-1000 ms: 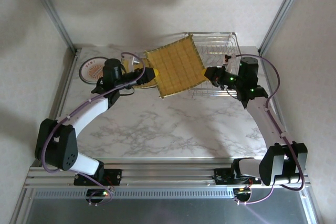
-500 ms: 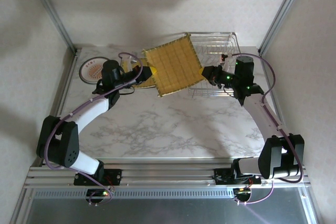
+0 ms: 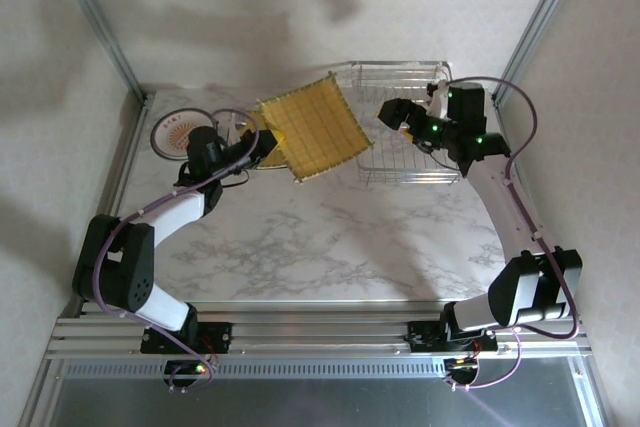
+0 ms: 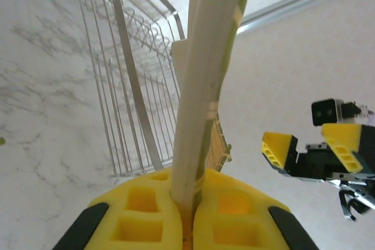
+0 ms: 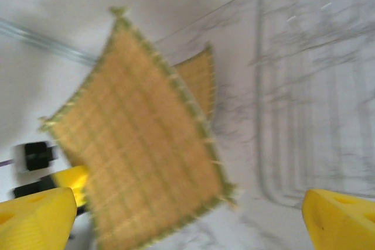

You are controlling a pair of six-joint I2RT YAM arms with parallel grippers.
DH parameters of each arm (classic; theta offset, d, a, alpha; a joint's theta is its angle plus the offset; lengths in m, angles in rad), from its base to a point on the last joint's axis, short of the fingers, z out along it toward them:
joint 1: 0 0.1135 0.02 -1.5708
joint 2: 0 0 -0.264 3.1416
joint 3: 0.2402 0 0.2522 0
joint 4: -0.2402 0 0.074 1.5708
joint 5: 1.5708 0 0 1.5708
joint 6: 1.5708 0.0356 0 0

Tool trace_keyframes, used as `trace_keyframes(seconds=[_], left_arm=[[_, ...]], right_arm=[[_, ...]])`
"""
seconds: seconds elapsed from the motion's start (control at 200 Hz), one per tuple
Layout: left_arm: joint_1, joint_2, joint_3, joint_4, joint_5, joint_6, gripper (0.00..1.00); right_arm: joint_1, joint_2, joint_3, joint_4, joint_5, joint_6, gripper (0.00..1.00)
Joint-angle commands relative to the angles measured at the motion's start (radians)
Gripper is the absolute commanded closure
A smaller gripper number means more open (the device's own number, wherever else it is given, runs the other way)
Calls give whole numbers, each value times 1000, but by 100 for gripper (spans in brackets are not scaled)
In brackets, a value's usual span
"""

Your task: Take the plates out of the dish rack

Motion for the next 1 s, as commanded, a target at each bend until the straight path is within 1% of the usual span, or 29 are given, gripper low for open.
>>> trace_keyframes(seconds=[0.0, 0.13, 0.22, 0.28, 0.365, 0.451, 0.511, 0.611, 0.811, 0.991], left_arm=[[14, -40, -1, 178, -49, -43, 100], [28, -82, -62, 214, -198, -59, 100], [36, -92, -109, 254, -302, -96, 100], [37, -99, -151, 296, -391, -132, 100], [35, -94, -200, 345, -513, -180, 100], [29, -65, -218, 362, -605, -228, 100], [16, -40, -228, 400, -667, -250, 100], [-18, -4, -222, 412, -784, -265, 100], [-92, 72, -185, 420, -978, -307, 100], [-140, 147, -158, 410, -1109, -377, 100]], right_arm=[[-14, 31, 108, -298, 303, -177, 1], [-23, 43, 179, -415, 453, -280, 1], [-28, 48, 209, -470, 509, -324, 1], [-27, 44, 221, -493, 536, -341, 1], [-28, 31, 217, -503, 541, -354, 1], [-27, 15, 204, -502, 526, -360, 1], [-28, 8, 195, -504, 524, -364, 1], [-27, 8, 194, -513, 523, -372, 1], [-28, 39, 216, -532, 514, -387, 1], [-28, 62, 231, -544, 515, -399, 1]])
